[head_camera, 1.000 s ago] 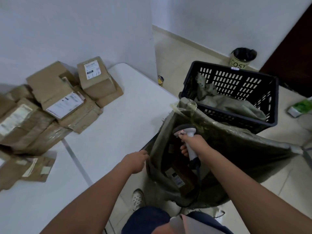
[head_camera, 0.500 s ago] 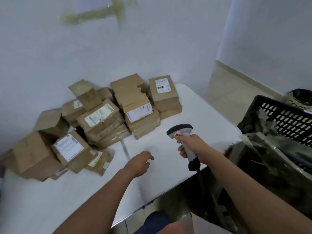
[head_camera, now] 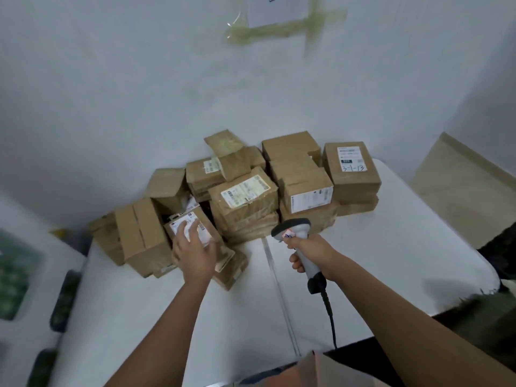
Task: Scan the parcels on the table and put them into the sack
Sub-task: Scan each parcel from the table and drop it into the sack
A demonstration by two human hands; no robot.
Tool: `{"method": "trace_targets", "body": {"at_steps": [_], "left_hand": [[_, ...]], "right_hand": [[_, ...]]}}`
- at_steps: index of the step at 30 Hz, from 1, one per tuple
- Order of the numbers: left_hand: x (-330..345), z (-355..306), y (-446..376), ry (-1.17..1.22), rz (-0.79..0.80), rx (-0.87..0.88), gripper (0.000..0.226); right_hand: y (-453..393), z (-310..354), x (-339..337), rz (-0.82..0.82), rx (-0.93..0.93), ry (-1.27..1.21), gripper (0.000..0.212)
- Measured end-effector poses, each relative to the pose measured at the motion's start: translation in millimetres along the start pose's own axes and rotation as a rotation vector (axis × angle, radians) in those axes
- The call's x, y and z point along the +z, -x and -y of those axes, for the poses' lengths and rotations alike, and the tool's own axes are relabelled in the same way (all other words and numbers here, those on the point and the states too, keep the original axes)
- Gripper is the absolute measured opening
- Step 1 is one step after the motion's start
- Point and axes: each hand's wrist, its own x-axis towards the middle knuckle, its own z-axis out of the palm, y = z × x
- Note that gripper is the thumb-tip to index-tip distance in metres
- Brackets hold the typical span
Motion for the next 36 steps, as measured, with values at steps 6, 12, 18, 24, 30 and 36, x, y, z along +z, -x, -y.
{"method": "trace_targets", "body": {"at_steps": [6, 12, 18, 24, 30, 36], "left_hand": [[0, 30, -23, 0.324, 0.027, -0.578, 0.057], [5, 44, -19, 0.681, 0.255, -0.936, 0.088], [8, 53, -16, 0.971, 0.446, -0.988, 0.081], [7, 51, 9, 1.194, 0.279, -0.851, 0.069], [0, 54, 47, 1.217, 0.437, -0.761, 0.039], [-2, 44, 82, 1.204, 0.517, -0.709, 0.038]], "right_hand": [[-6, 9, 21, 0.013, -0.022, 0.04, 0.032], [-7, 4, 22, 0.002, -0.001, 0.049, 0.032], [-3, -2, 17, -0.004, -0.006, 0.049, 0.03], [0, -8, 9, -0.026, 0.012, 0.048, 0.033], [5, -24, 3, -0.014, 0.025, 0.007, 0.034], [20, -40, -12, 0.035, 0.018, -0.011, 0.033]]}}
